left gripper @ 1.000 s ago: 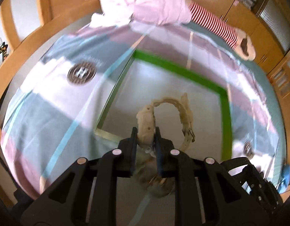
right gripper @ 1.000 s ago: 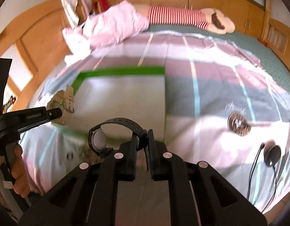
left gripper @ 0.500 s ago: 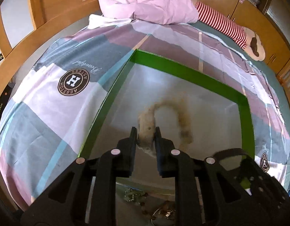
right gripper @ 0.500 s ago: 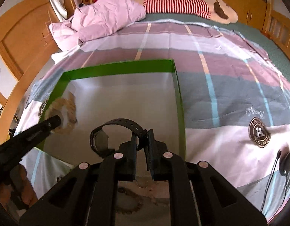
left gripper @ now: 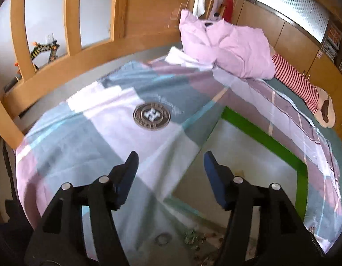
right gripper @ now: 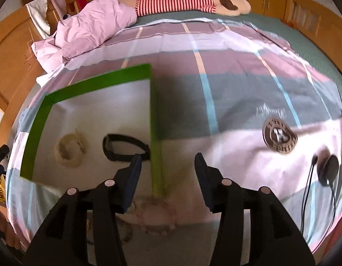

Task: Organize jewelry
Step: 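Carry both watches into the green box and open both tools, then move both tools back out of the box over the remaining jewelry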

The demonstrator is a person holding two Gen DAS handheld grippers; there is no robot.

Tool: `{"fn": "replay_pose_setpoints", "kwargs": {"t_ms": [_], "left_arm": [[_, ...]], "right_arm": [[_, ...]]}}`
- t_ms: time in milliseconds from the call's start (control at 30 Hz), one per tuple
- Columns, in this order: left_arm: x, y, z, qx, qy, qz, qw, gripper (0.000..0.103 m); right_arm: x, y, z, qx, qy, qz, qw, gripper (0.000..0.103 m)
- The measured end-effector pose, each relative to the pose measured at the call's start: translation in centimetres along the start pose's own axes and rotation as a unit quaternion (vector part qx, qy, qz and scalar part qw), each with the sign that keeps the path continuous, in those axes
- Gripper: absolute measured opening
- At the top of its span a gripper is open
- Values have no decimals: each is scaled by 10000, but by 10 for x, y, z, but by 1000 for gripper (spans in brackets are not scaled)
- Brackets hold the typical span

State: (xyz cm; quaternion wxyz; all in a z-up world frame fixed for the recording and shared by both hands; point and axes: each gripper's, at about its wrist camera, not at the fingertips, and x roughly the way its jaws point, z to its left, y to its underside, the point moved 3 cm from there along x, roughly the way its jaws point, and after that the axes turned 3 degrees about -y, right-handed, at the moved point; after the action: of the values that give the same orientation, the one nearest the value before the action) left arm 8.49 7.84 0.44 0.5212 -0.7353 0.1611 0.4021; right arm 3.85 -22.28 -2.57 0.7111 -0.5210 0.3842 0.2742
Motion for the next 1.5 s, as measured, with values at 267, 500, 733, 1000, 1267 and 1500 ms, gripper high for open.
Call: {"fn": "replay_pose_setpoints", "kwargs": {"t_ms": [267, 500, 733, 1000, 1267, 1500], "left_arm": [[1, 58, -10, 894, 145, 781, 9928, 63], [0, 95, -32, 1696, 418, 1220, 9770, 66], [14, 114, -41, 2074, 494, 1686, 9623, 69], [20, 116, -41, 2077, 428, 1818, 9602, 71], [22, 117, -43, 2116, 402, 1843, 9590, 73], [25, 117, -44, 2119, 379, 1879, 9583, 74]], "right_arm": [[-29, 41, -14, 109, 92, 26, 9999, 50], [-22, 61, 7, -407, 144, 361, 9984, 50], [2, 76, 22, -548, 248, 706, 9957, 50], [16, 81, 33, -663, 270, 820, 9941, 50], [24, 86, 36, -849, 268, 883, 9921, 30], [22, 87, 39, -877, 132, 869, 9923, 7]]}}
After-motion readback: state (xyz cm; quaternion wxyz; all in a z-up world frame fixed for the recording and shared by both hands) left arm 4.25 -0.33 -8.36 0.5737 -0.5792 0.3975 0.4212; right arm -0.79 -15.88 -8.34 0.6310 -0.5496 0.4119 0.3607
